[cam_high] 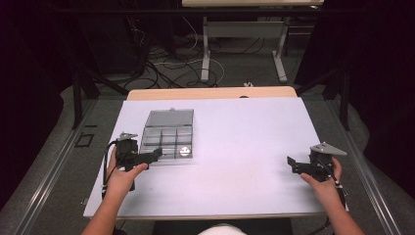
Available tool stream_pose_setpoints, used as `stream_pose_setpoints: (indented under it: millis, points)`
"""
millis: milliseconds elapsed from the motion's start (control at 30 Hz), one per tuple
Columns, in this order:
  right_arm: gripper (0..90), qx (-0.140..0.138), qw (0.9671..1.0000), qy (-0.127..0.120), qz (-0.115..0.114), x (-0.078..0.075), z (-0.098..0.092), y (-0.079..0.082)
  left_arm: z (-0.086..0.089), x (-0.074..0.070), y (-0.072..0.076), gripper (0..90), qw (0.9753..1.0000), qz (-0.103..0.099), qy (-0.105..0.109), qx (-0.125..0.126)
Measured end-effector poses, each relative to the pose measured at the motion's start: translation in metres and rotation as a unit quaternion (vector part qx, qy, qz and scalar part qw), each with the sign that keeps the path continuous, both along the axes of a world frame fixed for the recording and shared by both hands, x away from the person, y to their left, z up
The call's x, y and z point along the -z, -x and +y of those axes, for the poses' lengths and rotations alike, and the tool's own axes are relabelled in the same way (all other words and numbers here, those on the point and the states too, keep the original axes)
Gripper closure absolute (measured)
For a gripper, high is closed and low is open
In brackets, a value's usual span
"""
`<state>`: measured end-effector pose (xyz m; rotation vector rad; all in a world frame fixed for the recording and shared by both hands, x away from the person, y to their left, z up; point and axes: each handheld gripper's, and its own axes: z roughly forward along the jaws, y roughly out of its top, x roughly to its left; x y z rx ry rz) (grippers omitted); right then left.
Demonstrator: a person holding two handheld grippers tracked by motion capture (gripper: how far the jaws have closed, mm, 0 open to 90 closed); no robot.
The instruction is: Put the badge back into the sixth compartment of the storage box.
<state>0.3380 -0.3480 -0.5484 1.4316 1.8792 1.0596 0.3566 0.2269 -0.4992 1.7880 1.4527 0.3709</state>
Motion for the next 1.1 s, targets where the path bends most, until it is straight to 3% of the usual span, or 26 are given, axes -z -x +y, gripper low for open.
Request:
stream_pose_setpoints:
  millis: [133,733,1100]
  points:
    - [1.4,0.0,1.0,0.0,0.0,0.0,0.0,0.0,0.005,0.005,0.002,0.8,1.0,0.002,0.005,-0.006]
    - [1.4,-0.002,1.0,0.002,0.0,0.0,0.0,0.0,0.012,0.023,0.007,0.9,0.9997,-0.002,-0.023,0.0]
    - [1.4,-0.002,1.0,0.003,0.0,0.0,0.0,0.0,0.015,0.03,0.007,1.1,0.9998,0.0,-0.02,0.001]
